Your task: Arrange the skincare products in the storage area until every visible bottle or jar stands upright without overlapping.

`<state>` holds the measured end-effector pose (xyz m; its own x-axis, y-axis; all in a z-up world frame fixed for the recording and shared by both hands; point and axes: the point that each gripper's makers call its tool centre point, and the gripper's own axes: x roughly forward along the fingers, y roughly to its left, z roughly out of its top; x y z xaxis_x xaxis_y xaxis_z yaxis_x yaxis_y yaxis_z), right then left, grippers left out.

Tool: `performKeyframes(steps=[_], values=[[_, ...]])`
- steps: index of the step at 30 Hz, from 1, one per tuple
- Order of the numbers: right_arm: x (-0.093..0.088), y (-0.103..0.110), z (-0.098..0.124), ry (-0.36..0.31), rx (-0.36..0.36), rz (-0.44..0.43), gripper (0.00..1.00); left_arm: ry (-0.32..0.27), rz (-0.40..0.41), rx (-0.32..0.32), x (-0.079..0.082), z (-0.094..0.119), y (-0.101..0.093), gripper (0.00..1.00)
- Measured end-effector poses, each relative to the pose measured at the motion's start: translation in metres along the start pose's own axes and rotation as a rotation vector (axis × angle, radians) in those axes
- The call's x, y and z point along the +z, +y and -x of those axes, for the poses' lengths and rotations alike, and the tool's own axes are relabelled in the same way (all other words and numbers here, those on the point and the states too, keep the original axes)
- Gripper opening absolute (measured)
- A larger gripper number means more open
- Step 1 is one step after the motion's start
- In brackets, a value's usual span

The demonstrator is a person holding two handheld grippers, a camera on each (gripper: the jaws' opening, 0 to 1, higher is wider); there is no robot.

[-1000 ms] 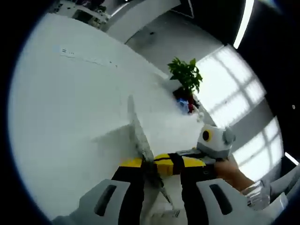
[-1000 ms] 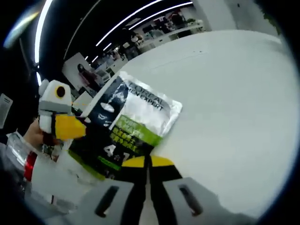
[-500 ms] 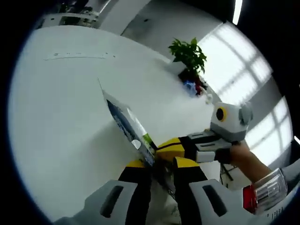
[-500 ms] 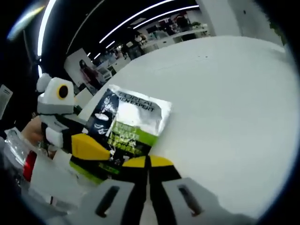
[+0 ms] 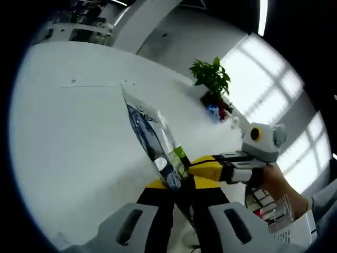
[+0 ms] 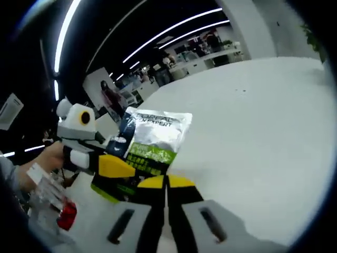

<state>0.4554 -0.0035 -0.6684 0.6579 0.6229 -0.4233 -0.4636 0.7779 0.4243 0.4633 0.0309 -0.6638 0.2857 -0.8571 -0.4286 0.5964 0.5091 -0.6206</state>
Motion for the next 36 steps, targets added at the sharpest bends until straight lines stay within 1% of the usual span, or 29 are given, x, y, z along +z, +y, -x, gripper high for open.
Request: performKeyframes(steps=[4,10,11,12,13,14,15,18,19,20,22,25,29,36], values=[[0.009,0.006,0.000,-0.024,0.012,0.028,0.01,-0.031,-0.025,-0.001,0.010,0.009,-0.002,0.01],[0.027,0.023,0.004,-0.055,0.034,0.057,0.01,-0.075,-0.061,-0.010,0.021,0.026,-0.011,0.00],[0.028,0.020,0.000,-0.059,0.037,0.063,0.01,-0.086,-0.068,-0.013,0.024,0.031,-0.013,0.00],[0.032,0.022,0.000,-0.066,0.042,0.070,0.01,-0.095,-0.076,-0.012,0.027,0.034,-0.014,0.00],[0.034,0.024,0.000,-0.071,0.045,0.077,0.01,-0.107,-0.092,-0.011,0.028,0.039,-0.019,0.00],[0.037,0.027,0.000,-0.075,0.048,0.083,0.01,-0.112,-0.099,-0.010,0.025,0.043,-0.026,0.00],[0.041,0.030,0.000,-0.078,0.051,0.091,0.01,-0.119,-0.108,-0.009,0.025,0.048,-0.030,0.00],[0.048,0.038,0.002,-0.088,0.054,0.115,0.01,-0.136,-0.133,-0.003,0.027,0.057,-0.036,0.00],[0.049,0.035,0.001,-0.092,0.055,0.127,0.01,-0.140,-0.137,-0.003,0.028,0.060,-0.038,0.00],[0.050,0.036,0.001,-0.093,0.055,0.130,0.01,-0.146,-0.146,-0.004,0.031,0.060,-0.031,0.00],[0.056,0.040,0.003,-0.104,0.057,0.138,0.02,-0.157,-0.164,0.002,0.034,0.066,-0.035,0.00],[0.062,0.046,0.006,-0.115,0.053,0.158,0.06,-0.173,-0.188,0.013,0.043,0.074,-0.034,0.00],[0.069,0.053,0.013,-0.115,0.039,0.209,0.08,-0.202,-0.211,0.022,0.054,0.086,-0.034,0.00],[0.074,0.071,0.027,-0.132,0.048,0.245,0.11,-0.226,-0.265,0.047,0.058,0.108,-0.038,0.00]])
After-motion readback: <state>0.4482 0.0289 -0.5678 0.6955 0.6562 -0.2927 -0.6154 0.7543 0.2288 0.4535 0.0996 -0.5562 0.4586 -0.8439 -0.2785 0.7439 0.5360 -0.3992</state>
